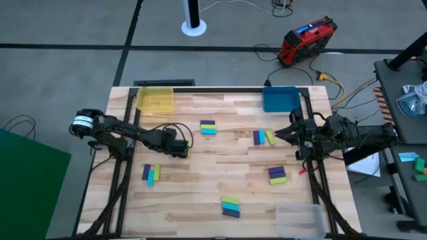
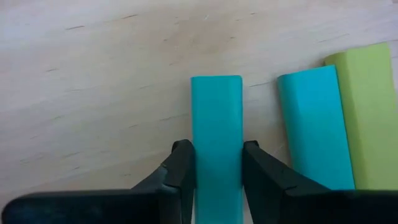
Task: Sort blocks
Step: Put the light blue block into the yellow bin
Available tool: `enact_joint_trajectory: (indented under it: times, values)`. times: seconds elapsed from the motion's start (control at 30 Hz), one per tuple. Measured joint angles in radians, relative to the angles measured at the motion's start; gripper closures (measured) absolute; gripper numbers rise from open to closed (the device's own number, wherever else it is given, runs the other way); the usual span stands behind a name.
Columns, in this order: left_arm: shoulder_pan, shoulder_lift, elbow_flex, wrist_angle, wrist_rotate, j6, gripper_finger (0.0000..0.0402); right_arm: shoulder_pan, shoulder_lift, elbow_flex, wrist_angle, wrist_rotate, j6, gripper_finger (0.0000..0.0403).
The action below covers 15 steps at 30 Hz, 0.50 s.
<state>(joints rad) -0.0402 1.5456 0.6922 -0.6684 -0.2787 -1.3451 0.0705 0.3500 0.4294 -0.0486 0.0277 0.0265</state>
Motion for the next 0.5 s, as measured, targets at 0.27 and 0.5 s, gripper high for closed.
enact_joint_trajectory:
  times: [0.27,0.5]
  values:
    - [0.001,-0.039,-0.005,-0.020,-0.015,0.021,0.0312,0.000,0.000,0.000,-0.005,0.000,0.000,0.0364]
    - [0.002,-0.098,-0.005,-0.069,-0.032,0.041,0.0311,0.000,0.000,0.000,-0.009,0.000,-0.001,0.0364]
